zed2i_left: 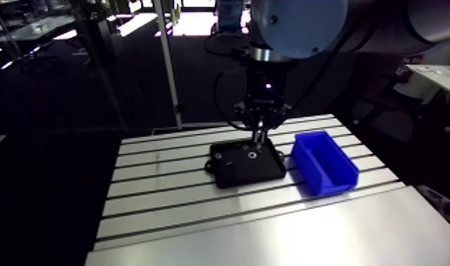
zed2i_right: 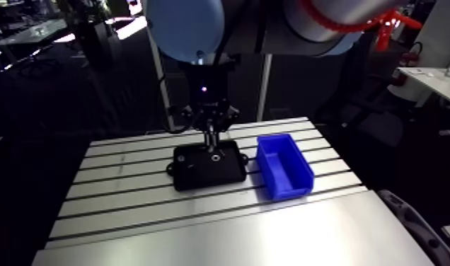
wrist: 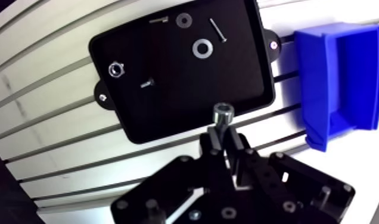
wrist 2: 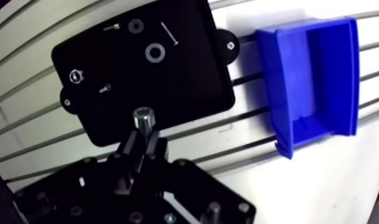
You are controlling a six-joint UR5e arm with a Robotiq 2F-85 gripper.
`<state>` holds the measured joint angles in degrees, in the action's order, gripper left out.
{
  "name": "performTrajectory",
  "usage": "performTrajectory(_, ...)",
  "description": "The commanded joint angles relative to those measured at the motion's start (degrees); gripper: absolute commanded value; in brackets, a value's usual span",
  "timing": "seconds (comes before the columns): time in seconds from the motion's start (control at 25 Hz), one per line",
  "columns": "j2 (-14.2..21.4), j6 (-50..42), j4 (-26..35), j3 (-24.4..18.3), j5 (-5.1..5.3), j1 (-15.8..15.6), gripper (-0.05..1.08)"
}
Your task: Pick up the M10 bolt from the tray and put it into the blue bin.
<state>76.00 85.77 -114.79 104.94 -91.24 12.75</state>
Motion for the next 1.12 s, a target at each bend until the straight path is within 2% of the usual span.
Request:
performTrajectory(0.04,2.8,2.5,4.9,-1.6,-0.21,0.0,1.05)
performTrajectory(0.16,2.8,3.1,6.7,-2.7,-0.91,0.2,1.05)
performTrajectory(0.36,3.6,8.5,10.4,-5.6,-0.83,0.0,1.04)
performTrajectory(0.48,3.7,13.9,12.4,-7.2,-0.39,-0.1,1.03)
performTrajectory(0.8,5.1,32.0,13.8,-7.2,-0.47,0.7,1.03)
performTrajectory(0.92,5.5,41.1,13.7,-7.1,-0.30,2.6,1.02)
performTrajectory(1.04,5.9,48.2,13.8,-7.6,-0.65,3.8,1.02)
performTrajectory(1.12,5.9,53.5,13.8,-7.9,-0.56,6.1,1.02)
